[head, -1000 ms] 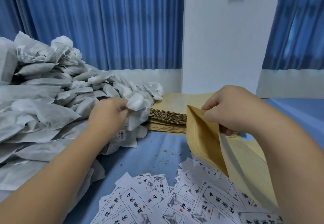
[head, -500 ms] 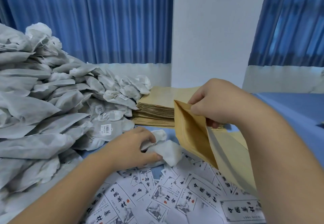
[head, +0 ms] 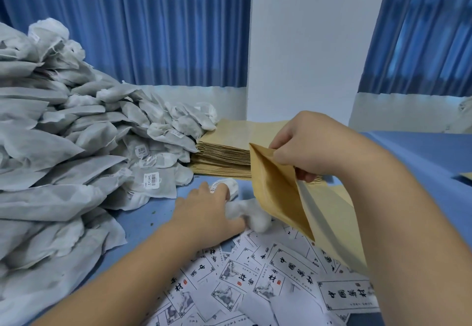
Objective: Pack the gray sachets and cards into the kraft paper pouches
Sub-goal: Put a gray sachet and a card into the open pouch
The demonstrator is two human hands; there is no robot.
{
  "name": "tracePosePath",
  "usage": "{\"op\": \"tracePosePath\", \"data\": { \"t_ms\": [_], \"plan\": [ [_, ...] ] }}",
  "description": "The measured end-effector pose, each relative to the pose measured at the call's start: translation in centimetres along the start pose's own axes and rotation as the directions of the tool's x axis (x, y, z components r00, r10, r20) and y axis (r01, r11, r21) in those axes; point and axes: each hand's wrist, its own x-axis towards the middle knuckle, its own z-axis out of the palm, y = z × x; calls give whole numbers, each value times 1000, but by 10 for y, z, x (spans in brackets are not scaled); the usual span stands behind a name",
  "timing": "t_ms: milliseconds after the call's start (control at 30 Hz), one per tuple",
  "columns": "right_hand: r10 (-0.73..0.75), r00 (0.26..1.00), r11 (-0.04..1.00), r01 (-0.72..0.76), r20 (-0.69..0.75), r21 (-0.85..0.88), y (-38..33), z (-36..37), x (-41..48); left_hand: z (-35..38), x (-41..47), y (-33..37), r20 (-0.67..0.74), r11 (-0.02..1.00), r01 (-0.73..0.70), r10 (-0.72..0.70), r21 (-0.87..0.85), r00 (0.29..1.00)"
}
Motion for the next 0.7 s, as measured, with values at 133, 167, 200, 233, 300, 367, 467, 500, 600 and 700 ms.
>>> {"op": "tracePosePath", "data": {
  "t_ms": [133, 167, 200, 233, 300, 367, 467, 500, 600, 700],
  "plan": [
    [5, 1000, 1000, -5, 13, 2, 2, 0, 0, 3, 6, -9, -55, 994, -33, 27, -102, 998],
    [7, 1000, 1000, -7, 14, 6, 2, 0, 0, 4, 7, -11, -80, 989, -46, 35, -140, 996],
    [8, 1000, 1000, -8, 17, 7, 3, 0, 0, 4, 7, -13, -100, 983, -58, 42, -173, 994],
    [7, 1000, 1000, -7, 21, 4, 3, 0, 0, 4, 7, -15, -117, 976, -70, 46, -206, 992],
    [5, 1000, 1000, -5, 23, 7, 3, 0, 0, -2, 7, -20, -168, 953, -88, 40, -289, 985],
    [4, 1000, 1000, -5, 19, 11, 3, -1, 1, -13, 7, -24, -261, 905, -129, 21, -405, 965],
    [5, 1000, 1000, -6, 12, 11, 3, -2, 0, -35, 5, -28, -368, 737, -229, -29, -636, 929],
    [5, 1000, 1000, -5, 12, 14, 4, -2, 0, -42, 3, -29, -380, 653, -262, -42, -711, 924],
    [5, 1000, 1000, -5, 18, 21, 4, -3, 0, -58, -1, -31, -336, 349, -326, 33, -878, 941],
    [11, 1000, 1000, -11, 15, 25, 6, -3, 0, -72, -5, -24, -286, 177, -307, 136, -935, 949]
  ]
}}
